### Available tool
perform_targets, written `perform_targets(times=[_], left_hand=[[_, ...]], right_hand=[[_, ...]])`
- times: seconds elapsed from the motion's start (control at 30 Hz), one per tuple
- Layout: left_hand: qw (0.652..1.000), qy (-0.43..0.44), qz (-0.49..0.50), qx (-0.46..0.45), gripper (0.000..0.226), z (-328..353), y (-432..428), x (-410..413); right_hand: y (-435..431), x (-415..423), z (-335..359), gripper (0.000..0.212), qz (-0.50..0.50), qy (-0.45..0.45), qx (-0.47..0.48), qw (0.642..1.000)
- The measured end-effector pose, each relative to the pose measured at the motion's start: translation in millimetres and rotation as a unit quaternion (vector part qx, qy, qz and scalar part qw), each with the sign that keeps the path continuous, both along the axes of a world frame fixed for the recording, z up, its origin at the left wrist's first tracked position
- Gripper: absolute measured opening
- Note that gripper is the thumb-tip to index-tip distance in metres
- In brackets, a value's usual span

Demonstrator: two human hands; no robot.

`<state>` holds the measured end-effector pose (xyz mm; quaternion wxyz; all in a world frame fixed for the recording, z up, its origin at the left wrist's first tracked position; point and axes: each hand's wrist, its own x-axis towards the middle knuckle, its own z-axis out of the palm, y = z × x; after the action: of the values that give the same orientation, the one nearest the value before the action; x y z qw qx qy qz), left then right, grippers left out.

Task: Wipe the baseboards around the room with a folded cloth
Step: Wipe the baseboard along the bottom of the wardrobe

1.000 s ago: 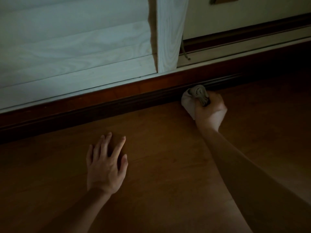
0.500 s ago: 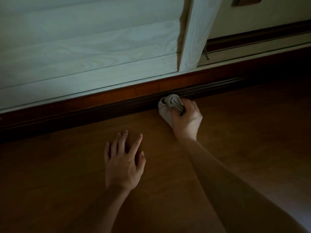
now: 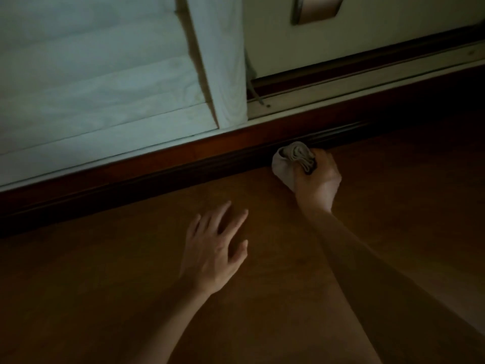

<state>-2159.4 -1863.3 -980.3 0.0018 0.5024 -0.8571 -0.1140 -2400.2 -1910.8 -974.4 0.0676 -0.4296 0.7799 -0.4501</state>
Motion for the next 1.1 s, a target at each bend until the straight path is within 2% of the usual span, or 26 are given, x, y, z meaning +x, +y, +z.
perform_targets(times=[0.17, 0.3, 0.37, 0.5, 0.63, 0.8, 1.0, 1.1], left_hand=[[1.0, 0.009, 0.023, 0.012, 0.062, -7, 4, -34], [1.0, -0.003, 0.026, -0.012, 0.059, -11, 4, -35], [1.0, -0.008, 0.02, -0.019, 0.058, -15, 4, -34], [0.999, -0.004, 0.022, -0.036, 0.057, -18, 4, -34], [0.999, 0.004, 0.022, -0.04, 0.054, -20, 5, -34], [0.999, 0.022, 0.031, -0.036, 0.051, -16, -7, -41], [0.999, 0.036, 0.025, -0.031, 0.052, -16, -10, -47], [0.998, 0.041, 0.021, -0.032, 0.052, -16, -10, -48]], right_hand=[[-1, -17, -1, 0.022, 0.029, 0.001, 0.004, 1.0], [-1, -7, -3, 0.024, 0.101, 0.003, -0.023, 0.995], [-1, -13, -7, 0.024, 0.083, 0.001, -0.026, 0.996], [-1, -17, -7, 0.022, -0.021, -0.033, -0.037, 0.999], [0, 0, -8, 0.023, 0.072, -0.014, -0.034, 0.997], [0, -3, -11, 0.023, 0.012, -0.02, -0.038, 0.999], [-1, 6, -7, 0.026, 0.102, -0.01, -0.028, 0.994], [-1, -24, -8, 0.024, 0.036, -0.026, -0.017, 0.999]])
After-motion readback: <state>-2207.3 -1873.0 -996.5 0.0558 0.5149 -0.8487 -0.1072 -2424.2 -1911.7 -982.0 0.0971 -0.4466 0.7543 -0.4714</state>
